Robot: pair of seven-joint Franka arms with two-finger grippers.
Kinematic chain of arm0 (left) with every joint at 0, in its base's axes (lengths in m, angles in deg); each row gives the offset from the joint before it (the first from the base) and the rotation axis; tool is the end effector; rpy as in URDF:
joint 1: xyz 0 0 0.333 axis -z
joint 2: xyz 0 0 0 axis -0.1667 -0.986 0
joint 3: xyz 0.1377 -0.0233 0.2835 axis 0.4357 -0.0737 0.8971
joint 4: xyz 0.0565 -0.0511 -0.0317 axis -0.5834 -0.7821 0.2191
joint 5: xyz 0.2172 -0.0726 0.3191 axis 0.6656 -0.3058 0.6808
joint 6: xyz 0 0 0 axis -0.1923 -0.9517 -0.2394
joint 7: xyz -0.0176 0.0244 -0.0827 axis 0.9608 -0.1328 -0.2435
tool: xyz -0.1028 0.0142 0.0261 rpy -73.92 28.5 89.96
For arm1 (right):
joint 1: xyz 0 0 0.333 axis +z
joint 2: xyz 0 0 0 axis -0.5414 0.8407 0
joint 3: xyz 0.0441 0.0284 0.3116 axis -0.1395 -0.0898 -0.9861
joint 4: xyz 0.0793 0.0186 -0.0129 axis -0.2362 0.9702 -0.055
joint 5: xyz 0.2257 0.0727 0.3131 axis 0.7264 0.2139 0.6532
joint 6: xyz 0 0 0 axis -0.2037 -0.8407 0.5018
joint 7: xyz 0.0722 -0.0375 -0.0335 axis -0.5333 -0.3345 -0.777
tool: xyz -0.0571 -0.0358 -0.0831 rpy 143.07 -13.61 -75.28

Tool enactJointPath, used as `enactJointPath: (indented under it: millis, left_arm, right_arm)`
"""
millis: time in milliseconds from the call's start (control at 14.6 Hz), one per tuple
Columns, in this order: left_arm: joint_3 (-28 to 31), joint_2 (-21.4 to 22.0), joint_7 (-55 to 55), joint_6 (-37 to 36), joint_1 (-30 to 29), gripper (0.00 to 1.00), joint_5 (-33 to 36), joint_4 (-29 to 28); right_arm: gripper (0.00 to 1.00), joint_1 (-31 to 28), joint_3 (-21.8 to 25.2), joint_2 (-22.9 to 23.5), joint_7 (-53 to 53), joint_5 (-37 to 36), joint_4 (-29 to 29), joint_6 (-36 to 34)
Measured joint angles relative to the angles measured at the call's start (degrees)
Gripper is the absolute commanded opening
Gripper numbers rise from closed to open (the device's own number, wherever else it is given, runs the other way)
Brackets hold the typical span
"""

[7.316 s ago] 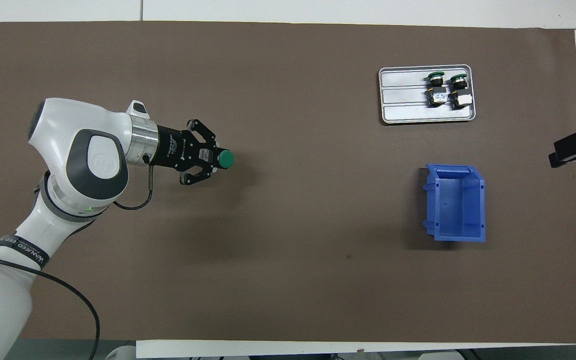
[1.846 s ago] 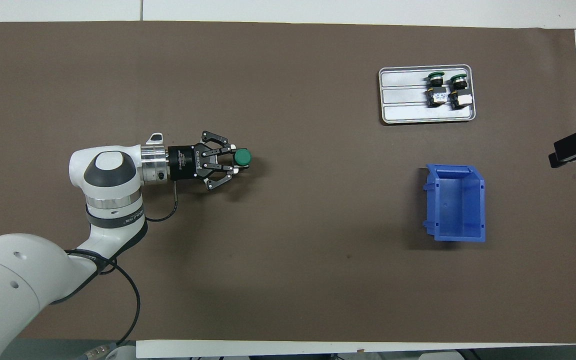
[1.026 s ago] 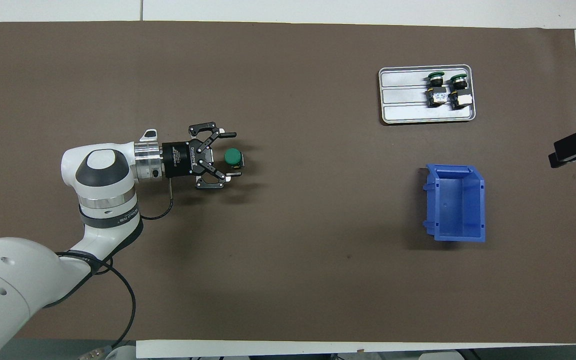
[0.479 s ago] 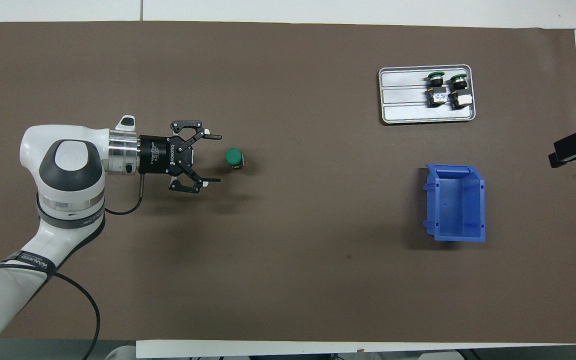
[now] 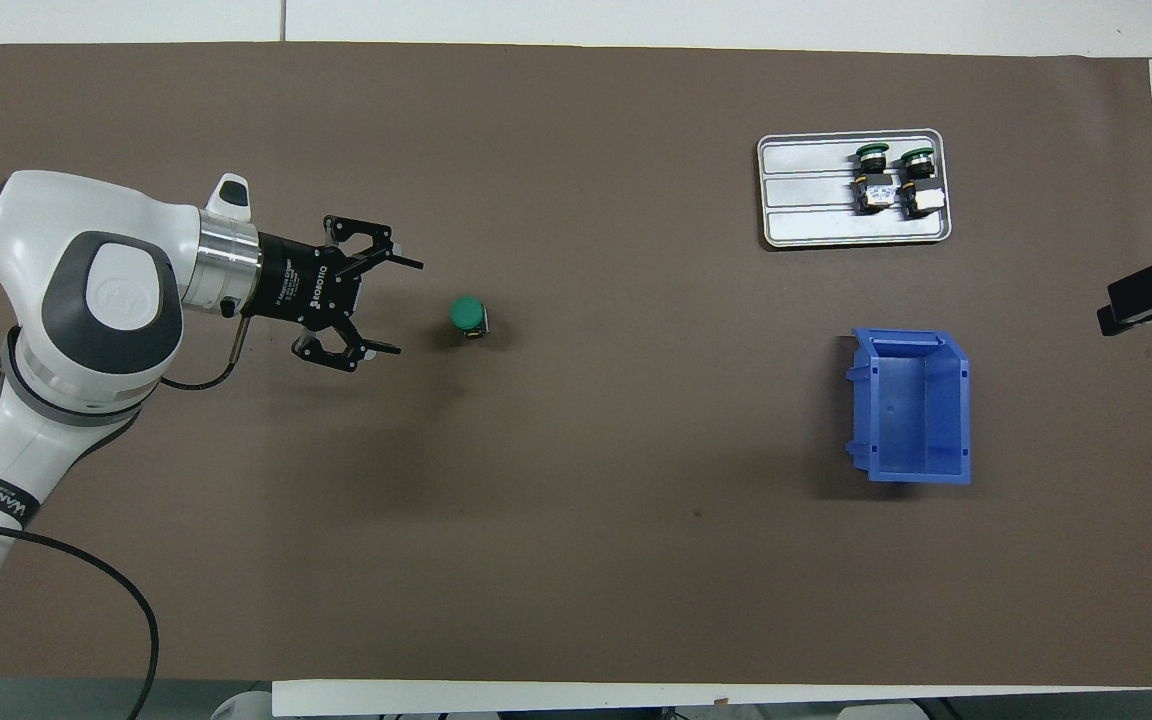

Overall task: Place and press button with both arms
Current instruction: 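Press down on the green cap with the left gripper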

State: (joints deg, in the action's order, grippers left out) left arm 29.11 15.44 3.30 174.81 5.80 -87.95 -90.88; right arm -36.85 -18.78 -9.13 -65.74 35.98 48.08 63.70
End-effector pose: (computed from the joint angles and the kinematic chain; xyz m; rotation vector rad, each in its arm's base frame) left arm 0.5522 -0.2056 0.3793 2.1366 1.2516 -0.6976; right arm 0.5327 -0.0461 0.6193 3.1226 0.0506 -0.2763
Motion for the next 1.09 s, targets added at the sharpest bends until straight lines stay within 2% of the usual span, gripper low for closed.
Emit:
enactJointPath:
  millis: [205, 479, 547, 684, 821, 889, 957, 1094]
  left_arm:
    - [-0.36, 0.02, -0.08, -0.01, 0.61, 1.0, 12.13, 3.46]
    - [-0.77, -0.01, 0.2, 0.01, 6.8, 0.97, 29.33, 8.09]
    - [-0.84, -0.11, 0.21, 0.09, 8.05, 0.89, 32.69, 8.58]
    - [-0.91, -0.72, 0.21, 0.08, 10.11, 0.63, 37.4, 10.1]
    - [-0.92, -2.24, 0.15, 0.07, 11.62, 0.33, 38.53, 11.88]
    - [-0.91, -3.38, 0.12, 0.05, 12.41, 0.21, 38.9, 12.79]
    - [-0.93, -4.49, 0.06, -0.01, 13.25, 0.13, 40.07, 13.45]
    - [-0.96, -6.53, 0.06, -0.06, 15.01, 0.04, 44.75, 14.23]
  right_arm:
    - [1.0, 0.0, 0.0, 0.0, 0.0, 0.0, 0.0, 0.0]
    - [1.0, 0.0, 0.0, 0.0, 0.0, 0.0, 0.0, 0.0]
    - [1.0, 0.0, 0.0, 0.0, 0.0, 0.0, 0.0, 0.0]
    - [1.0, 0.0, 0.0, 0.0, 0.0, 0.0, 0.0, 0.0]
    - [1.0, 0.0, 0.0, 0.0, 0.0, 0.0, 0.0, 0.0]
    - [1.0, 0.0, 0.0, 0.0, 0.0, 0.0, 0.0, 0.0]
    - [1.0, 0.0, 0.0, 0.0, 0.0, 0.0, 0.0, 0.0]
    - [1.0, 0.0, 0.0, 0.0, 0.0, 0.0, 0.0, 0.0]
